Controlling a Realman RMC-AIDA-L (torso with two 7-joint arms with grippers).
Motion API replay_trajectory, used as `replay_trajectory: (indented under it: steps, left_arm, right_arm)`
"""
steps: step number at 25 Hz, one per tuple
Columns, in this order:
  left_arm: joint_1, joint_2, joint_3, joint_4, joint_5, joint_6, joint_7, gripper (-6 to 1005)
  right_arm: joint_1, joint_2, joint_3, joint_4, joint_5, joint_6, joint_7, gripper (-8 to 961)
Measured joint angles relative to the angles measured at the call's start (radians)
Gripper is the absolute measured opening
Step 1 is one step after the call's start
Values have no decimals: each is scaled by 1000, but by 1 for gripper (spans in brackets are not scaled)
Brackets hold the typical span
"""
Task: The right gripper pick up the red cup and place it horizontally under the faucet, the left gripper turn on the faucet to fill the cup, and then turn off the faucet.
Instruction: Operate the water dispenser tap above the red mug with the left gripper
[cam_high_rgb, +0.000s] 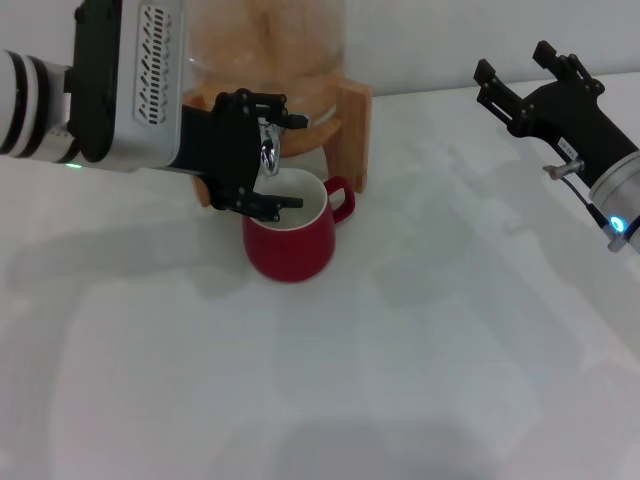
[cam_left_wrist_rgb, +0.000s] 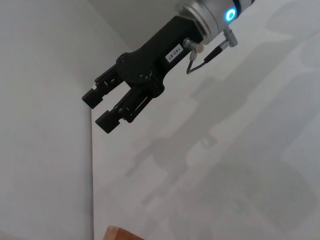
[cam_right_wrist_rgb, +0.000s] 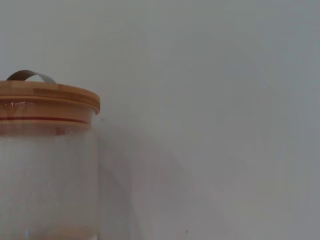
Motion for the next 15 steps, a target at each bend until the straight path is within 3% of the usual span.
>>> replay_trajectory:
  steps: [15]
  left_arm:
    - [-6, 0, 0, -17, 1, -20, 22, 842]
  right_arm:
    - [1, 0, -3, 1, 0, -13, 0, 832]
